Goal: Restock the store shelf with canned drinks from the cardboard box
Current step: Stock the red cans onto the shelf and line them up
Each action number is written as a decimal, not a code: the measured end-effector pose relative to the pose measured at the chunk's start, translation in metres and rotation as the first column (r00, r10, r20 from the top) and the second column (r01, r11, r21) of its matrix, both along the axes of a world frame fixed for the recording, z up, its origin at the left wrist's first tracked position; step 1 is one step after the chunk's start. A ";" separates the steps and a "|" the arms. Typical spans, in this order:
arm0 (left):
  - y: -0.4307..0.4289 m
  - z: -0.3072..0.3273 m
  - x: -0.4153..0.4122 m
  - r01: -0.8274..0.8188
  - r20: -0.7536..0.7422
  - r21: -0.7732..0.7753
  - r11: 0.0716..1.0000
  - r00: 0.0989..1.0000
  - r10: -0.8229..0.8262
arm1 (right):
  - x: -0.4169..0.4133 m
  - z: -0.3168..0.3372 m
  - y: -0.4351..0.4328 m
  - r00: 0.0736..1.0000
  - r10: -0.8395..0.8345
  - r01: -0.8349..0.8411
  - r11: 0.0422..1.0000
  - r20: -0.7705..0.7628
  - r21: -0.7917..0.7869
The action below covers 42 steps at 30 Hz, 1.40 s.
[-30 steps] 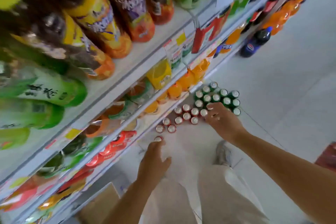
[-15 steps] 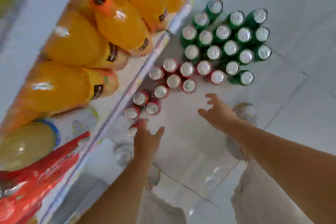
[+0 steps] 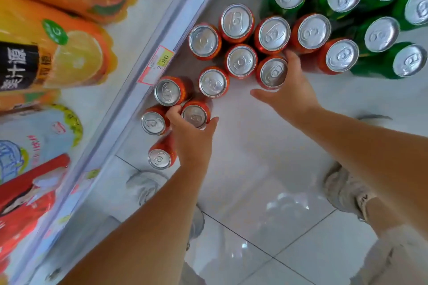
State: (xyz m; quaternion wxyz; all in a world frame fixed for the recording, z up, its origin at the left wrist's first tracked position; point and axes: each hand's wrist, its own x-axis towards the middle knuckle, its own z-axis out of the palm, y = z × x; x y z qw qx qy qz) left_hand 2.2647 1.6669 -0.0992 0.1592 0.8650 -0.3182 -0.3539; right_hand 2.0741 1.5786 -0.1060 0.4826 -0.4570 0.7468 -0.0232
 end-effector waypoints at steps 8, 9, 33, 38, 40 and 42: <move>-0.008 0.035 -0.006 0.050 -0.018 -0.025 0.998 0.999 -0.050 | 0.002 0.042 0.001 0.985 0.023 -0.024 1.000 -0.169 -0.005; -0.007 0.053 -0.007 0.052 -0.027 -0.030 0.998 0.998 -0.053 | 0.000 0.060 0.005 0.988 -0.001 0.001 1.000 -0.157 -0.003; -0.042 0.853 0.042 0.019 -0.129 -0.778 0.627 0.973 -0.190 | 0.030 0.856 -0.037 0.804 0.384 -0.039 0.796 0.454 -0.604; -0.003 0.937 0.074 -0.118 -0.167 -0.919 0.376 0.981 -0.102 | 0.081 0.941 -0.031 0.727 0.556 -0.021 0.605 0.403 -0.796; 0.014 0.953 0.093 -0.177 -0.200 -0.939 0.295 0.979 -0.050 | 0.103 0.967 -0.025 0.677 0.626 -0.017 0.538 0.386 -0.843; 0.032 0.964 0.114 -0.211 -0.218 -0.950 0.230 0.976 -0.005 | 0.127 0.986 -0.021 0.634 0.681 -0.021 0.489 0.367 -0.872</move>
